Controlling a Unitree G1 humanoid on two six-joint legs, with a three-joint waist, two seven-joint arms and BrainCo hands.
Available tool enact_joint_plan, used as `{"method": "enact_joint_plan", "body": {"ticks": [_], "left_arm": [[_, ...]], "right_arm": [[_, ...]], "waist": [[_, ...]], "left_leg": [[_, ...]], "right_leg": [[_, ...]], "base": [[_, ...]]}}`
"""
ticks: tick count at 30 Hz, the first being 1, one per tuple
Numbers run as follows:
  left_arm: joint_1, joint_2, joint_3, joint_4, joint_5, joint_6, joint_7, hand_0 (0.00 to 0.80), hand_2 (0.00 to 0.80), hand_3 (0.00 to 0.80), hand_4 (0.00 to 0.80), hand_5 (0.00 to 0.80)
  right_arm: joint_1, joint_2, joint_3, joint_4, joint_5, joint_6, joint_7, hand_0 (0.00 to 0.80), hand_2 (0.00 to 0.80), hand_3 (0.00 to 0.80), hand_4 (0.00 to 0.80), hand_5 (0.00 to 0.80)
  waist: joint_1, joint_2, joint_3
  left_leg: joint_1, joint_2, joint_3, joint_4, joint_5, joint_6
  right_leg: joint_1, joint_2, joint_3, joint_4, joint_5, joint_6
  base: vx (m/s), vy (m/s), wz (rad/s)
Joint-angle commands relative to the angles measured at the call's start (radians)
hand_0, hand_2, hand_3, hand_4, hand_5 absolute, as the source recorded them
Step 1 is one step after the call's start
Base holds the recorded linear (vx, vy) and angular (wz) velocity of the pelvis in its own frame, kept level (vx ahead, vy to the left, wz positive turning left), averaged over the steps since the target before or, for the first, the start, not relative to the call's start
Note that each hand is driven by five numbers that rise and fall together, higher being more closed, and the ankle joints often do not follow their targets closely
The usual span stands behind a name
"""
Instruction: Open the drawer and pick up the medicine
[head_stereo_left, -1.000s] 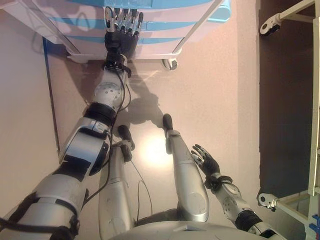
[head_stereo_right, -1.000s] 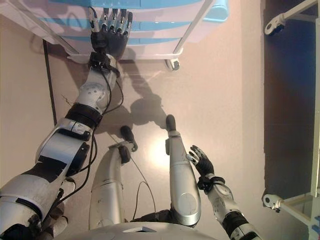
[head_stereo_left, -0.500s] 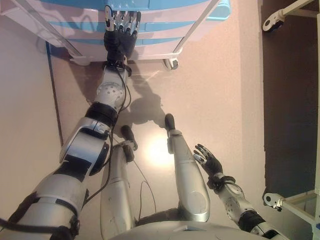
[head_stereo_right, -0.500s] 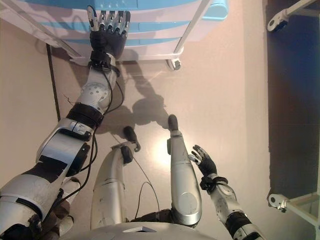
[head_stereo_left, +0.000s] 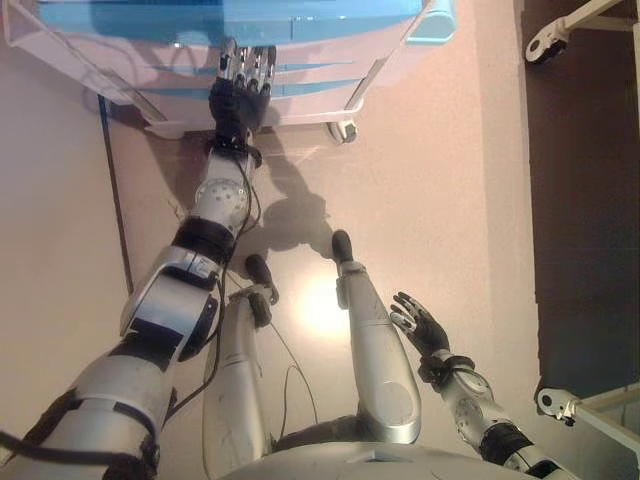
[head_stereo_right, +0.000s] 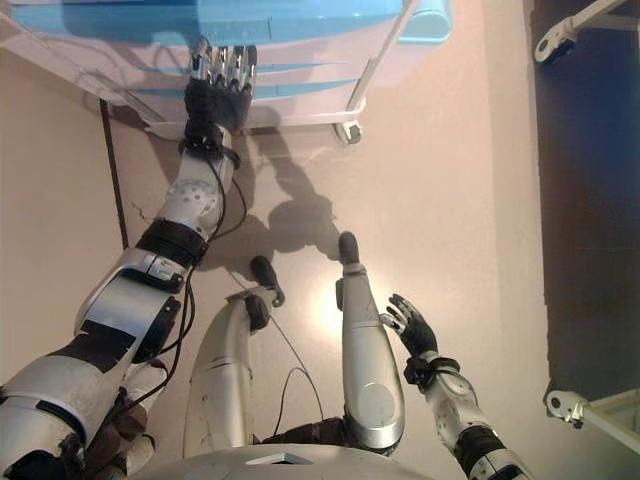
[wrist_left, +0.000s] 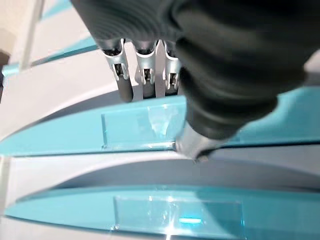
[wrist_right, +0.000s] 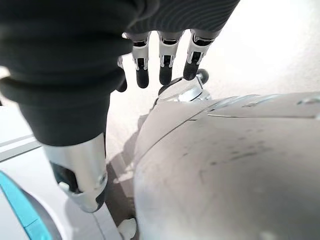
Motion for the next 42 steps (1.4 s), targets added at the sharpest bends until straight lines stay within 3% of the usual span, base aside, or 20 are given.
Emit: {"method": "enact_joint_plan", "body": {"ticks": [1,20,33,42], "left_arm": [[-0.182,-0.003,0.025,-0.210,0.093,-0.002,-0.256,0.800,0.800,0.800,0.800,0.800],[0.011,-0.018,0.088,-0.129,0.073,0.146,-0.525,0.800,0.800,0.800,0.800,0.800],[0.233,-0.064,0.111,-0.099,0.100,0.212,-0.700,0.800,0.800,0.800,0.800,0.800],[0.364,-0.085,0.109,-0.077,0.142,0.265,-0.895,0.800,0.800,0.800,0.800,0.800]], "right_arm": [[0.077,-0.038,-0.022,-0.039,0.023,-0.027,0.009,0.000,0.000,0.000,0.000,0.000],[0.106,-0.003,-0.037,-0.048,-0.017,-0.025,-0.002,0.000,0.000,0.000,0.000,0.000],[0.137,0.016,-0.058,-0.096,-0.041,-0.008,-0.016,0.000,0.000,0.000,0.000,0.000],[0.158,0.026,-0.066,-0.115,-0.043,-0.003,-0.003,0.000,0.000,0.000,0.000,0.000]], "waist": [[0.016,0.051,-0.040],[0.042,0.042,-0.040],[0.078,0.031,-0.041],[0.100,0.008,-0.041]], "left_leg": [[0.118,-0.024,-0.052,-0.125,-0.045,-0.031],[0.169,-0.015,-0.066,-0.140,-0.032,-0.029],[0.190,-0.007,-0.078,-0.161,-0.011,-0.030],[0.198,0.007,-0.083,-0.172,-0.002,-0.029]], "right_leg": [[0.000,0.039,-0.055,0.048,0.083,-0.060],[0.062,0.040,-0.080,0.053,0.062,-0.064],[0.096,0.046,-0.114,0.056,0.042,-0.064],[0.112,0.062,-0.133,0.063,0.035,-0.059]], "base": [[0.000,0.000,0.00],[-0.001,-0.014,0.01],[-0.006,-0.016,0.03],[-0.017,-0.038,0.03]]}}
